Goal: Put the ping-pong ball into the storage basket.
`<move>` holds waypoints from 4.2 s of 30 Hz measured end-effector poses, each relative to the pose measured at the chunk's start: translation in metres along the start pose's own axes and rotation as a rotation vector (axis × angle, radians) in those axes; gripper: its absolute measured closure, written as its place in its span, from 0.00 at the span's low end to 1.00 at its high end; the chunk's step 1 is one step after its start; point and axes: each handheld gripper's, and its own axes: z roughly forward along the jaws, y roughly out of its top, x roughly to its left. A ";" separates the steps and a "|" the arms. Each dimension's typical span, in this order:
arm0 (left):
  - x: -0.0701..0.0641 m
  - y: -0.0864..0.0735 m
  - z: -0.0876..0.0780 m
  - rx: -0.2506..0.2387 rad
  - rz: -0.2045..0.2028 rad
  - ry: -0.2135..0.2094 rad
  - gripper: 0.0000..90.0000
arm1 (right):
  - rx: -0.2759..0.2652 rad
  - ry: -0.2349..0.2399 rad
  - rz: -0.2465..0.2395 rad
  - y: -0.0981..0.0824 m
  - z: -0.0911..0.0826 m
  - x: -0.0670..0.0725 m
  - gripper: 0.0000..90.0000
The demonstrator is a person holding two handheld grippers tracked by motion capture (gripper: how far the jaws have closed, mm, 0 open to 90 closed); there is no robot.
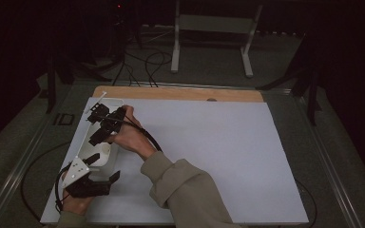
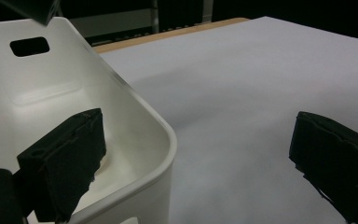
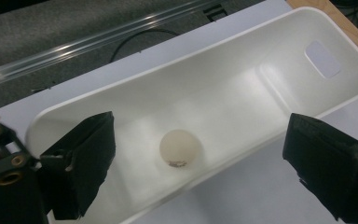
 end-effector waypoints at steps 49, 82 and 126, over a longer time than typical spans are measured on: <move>-0.001 0.000 0.005 0.028 0.011 0.000 0.04 | -0.057 -0.067 0.026 -0.073 -0.074 -0.047 0.09; -0.002 0.000 0.005 0.029 0.013 0.005 0.04 | -0.156 -0.168 0.241 -0.273 -0.142 -0.080 0.09; 0.001 0.000 0.003 0.005 -0.015 0.054 0.00 | -0.603 -0.439 0.301 -0.411 -0.189 -0.068 0.10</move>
